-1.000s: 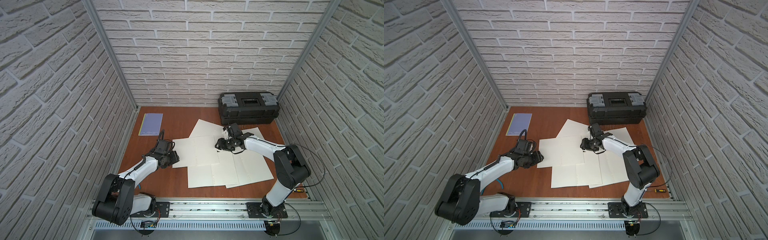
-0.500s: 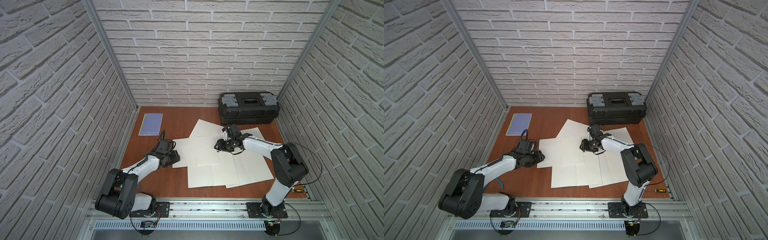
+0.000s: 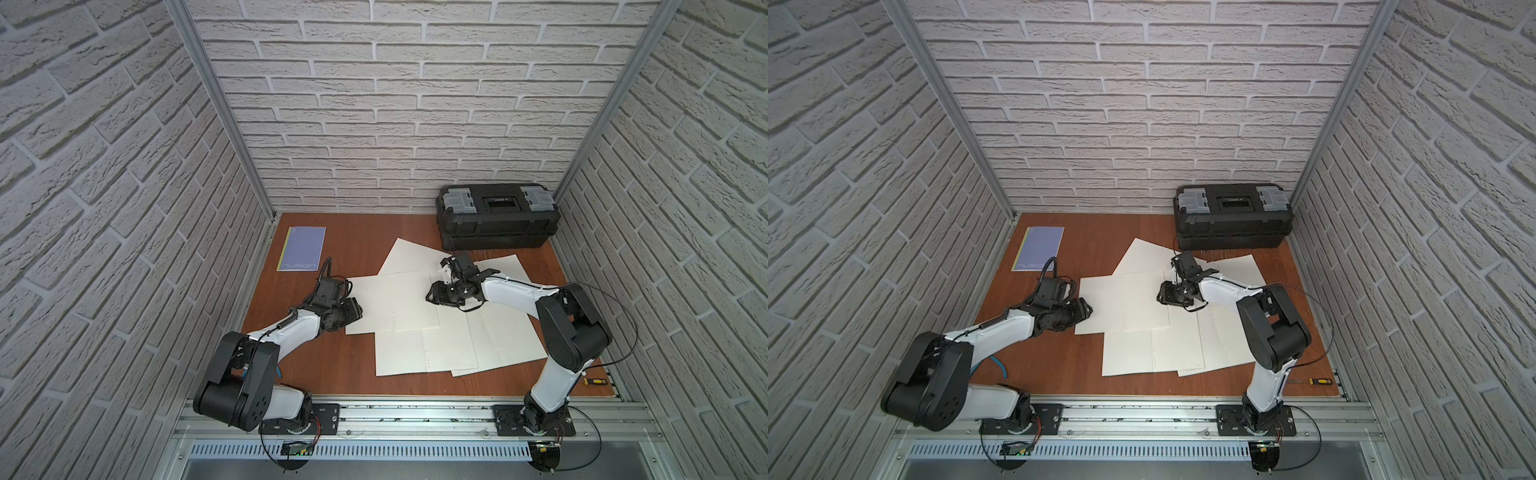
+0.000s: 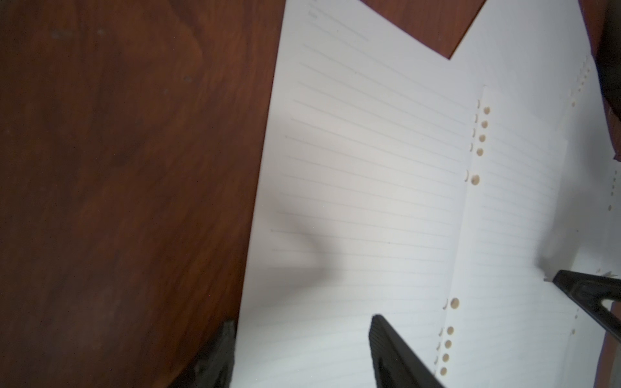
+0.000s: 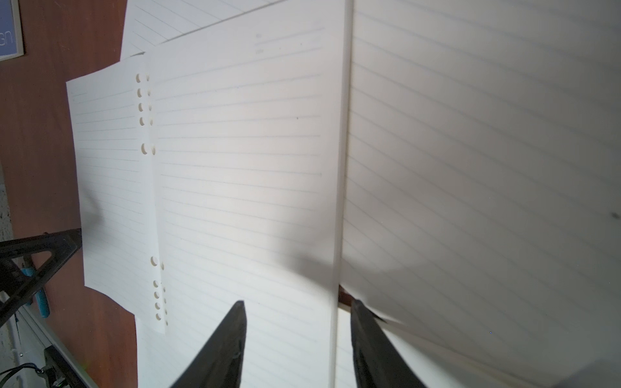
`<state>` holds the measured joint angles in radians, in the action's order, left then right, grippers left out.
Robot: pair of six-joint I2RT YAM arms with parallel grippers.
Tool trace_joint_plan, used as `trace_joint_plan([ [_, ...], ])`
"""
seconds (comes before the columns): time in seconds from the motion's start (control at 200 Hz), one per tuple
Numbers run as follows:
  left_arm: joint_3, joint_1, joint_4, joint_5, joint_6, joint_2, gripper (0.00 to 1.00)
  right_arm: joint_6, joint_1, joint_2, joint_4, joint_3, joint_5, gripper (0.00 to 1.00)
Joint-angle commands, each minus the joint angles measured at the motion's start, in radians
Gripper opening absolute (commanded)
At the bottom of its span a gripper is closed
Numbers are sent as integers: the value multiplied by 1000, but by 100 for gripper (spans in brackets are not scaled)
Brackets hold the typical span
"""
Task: Close the notebook
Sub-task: Close the notebook at the center of the board.
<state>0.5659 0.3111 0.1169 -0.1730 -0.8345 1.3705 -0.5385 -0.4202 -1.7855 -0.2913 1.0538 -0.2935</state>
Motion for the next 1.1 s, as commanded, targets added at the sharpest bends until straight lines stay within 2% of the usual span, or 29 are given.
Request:
trace_joint_plan([
  [0.0, -35, 10, 4, -22, -12, 18, 64, -6, -13, -16, 38, -14, -9, 50],
  [1.095, -28, 9, 27, -115, -32, -179, 64, -23, -44, -28, 61, -34, -9, 50],
])
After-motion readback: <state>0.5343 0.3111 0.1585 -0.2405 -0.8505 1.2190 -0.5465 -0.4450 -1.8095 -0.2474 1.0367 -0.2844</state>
